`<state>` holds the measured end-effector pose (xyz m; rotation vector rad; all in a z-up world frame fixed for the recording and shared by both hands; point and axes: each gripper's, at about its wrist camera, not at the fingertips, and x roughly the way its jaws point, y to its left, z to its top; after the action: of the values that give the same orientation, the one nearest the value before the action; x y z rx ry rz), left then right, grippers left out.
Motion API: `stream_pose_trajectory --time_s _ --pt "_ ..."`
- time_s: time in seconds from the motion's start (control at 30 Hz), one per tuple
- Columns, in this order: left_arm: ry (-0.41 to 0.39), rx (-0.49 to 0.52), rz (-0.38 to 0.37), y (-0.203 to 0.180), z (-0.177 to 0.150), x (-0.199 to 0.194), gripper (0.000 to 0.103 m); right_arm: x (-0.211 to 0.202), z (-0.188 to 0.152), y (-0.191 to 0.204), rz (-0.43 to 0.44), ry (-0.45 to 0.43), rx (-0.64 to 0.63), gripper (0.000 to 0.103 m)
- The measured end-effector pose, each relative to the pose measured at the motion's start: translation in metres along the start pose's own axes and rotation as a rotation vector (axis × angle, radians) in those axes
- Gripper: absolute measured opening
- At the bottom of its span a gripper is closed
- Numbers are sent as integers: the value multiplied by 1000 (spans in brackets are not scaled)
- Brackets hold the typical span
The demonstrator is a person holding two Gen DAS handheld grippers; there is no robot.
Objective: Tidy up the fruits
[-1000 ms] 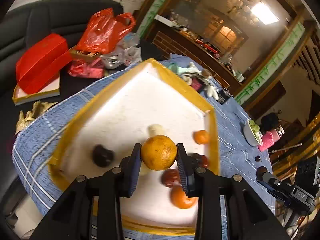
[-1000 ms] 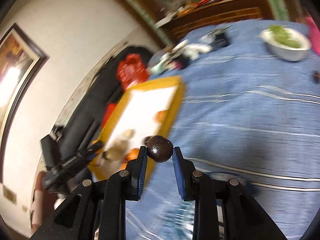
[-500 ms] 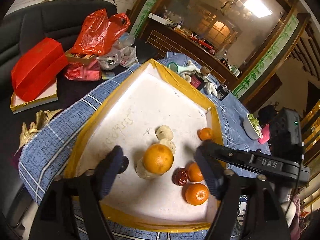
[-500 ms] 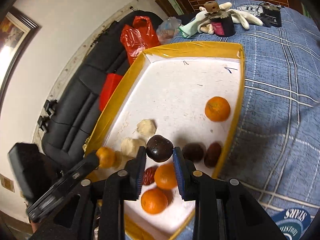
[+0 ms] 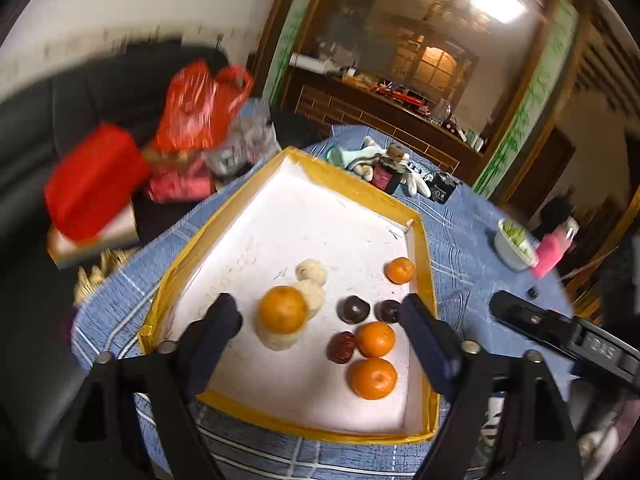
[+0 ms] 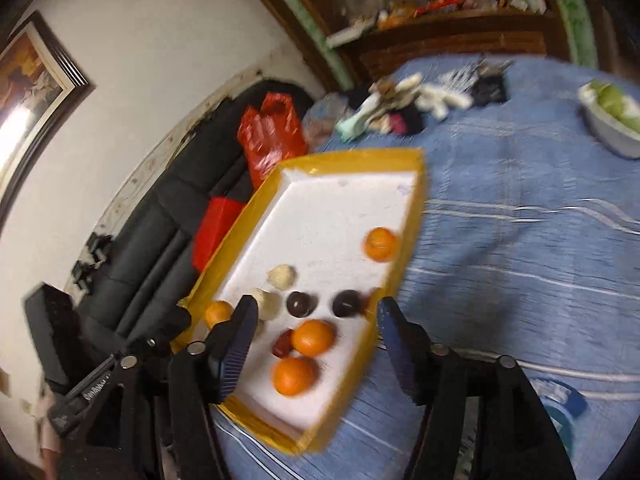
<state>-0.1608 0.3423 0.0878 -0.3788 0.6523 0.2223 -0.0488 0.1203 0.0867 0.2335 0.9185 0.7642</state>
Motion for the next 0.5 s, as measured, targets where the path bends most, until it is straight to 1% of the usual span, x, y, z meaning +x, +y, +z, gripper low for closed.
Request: stream_pose_trajectory --time_s 0.03,0.07,0.13,0.2,0.27,0.37,0.5 --pt "-27 44 31 -16 -4 -7 91 -13 -8 -2 -35 -35 -9 70" --pt "-39 66 39 -25 -6 -9 95 -24 -14 -4 -62 -62 -13 70" --pt "-61 128 28 -50 -13 -19 96 -44 -23 -12 -108 -112 -5 70" --pt "-58 176 13 -71 -19 -23 96 -63 -33 -20 -142 -159 16 71" --pt "-55 220 21 -88 -24 -27 96 -77 -38 -29 -162 -187 36 76" --pt "-61 282 37 -113 -34 -32 96 -97 -47 -44 -187 -227 70 77" --pt "-74 356 61 -142 -45 -40 96 -116 -57 -58 -198 -261 102 78"
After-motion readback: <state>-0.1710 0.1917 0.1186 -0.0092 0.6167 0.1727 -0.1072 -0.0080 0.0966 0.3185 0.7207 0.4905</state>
